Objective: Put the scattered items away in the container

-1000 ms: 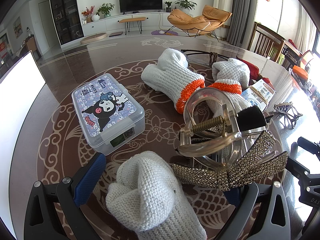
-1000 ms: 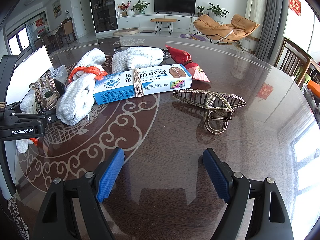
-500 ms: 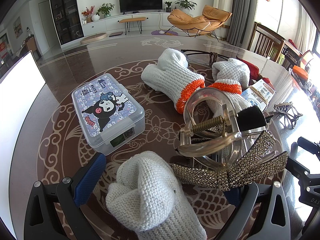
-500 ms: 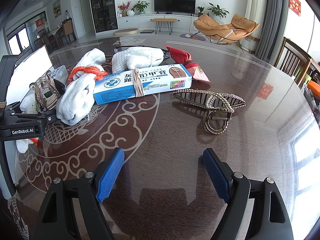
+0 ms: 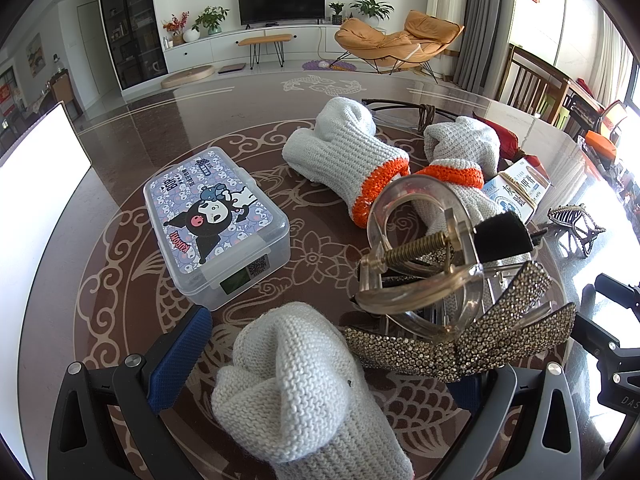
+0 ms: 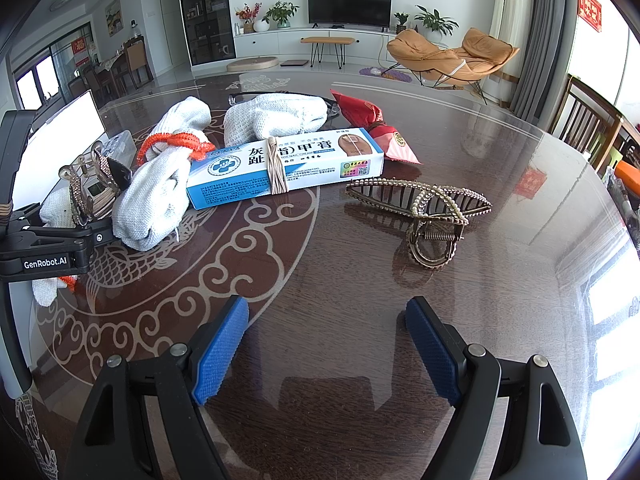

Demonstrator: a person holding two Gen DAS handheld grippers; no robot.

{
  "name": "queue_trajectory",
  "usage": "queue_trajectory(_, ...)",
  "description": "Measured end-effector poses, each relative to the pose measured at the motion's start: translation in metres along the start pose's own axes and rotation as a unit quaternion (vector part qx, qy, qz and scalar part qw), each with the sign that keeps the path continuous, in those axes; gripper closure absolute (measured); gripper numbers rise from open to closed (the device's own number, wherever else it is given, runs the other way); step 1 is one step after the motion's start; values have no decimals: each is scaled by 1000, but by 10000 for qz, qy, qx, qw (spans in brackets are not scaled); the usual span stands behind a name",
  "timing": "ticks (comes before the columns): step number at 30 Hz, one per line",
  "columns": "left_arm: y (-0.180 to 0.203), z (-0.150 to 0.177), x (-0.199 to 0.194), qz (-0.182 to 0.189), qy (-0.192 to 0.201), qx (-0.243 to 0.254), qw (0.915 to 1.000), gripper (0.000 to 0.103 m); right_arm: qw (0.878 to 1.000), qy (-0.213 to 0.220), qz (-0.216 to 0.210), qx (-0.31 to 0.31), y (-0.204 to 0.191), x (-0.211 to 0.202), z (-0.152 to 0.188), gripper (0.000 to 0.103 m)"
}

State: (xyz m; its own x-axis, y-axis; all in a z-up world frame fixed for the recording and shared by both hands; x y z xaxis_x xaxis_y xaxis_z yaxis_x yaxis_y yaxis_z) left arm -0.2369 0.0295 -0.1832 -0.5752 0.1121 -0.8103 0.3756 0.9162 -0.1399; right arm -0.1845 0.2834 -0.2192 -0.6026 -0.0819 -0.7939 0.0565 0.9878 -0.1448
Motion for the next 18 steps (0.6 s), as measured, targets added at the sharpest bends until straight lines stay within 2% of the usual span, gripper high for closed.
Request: queue_trajectory(18, 0, 0, 0, 0, 0, 0, 10000, 0, 10000, 0, 0, 0, 0, -1, -1, 21)
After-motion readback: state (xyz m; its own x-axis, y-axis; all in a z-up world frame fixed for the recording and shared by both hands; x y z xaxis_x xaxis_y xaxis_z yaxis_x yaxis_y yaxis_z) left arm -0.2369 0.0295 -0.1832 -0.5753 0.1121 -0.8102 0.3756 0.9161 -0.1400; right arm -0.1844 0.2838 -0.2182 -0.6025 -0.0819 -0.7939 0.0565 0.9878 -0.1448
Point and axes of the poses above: each gripper's, at about its wrist camera, not at the fingertips, and x roughly the way its jaws point, y to its right, z to its underside, the point moved 9 cm from there along x, roughly the way its jaws point, and after that the axes turned 14 degrees about x, right-handed, at the moved point
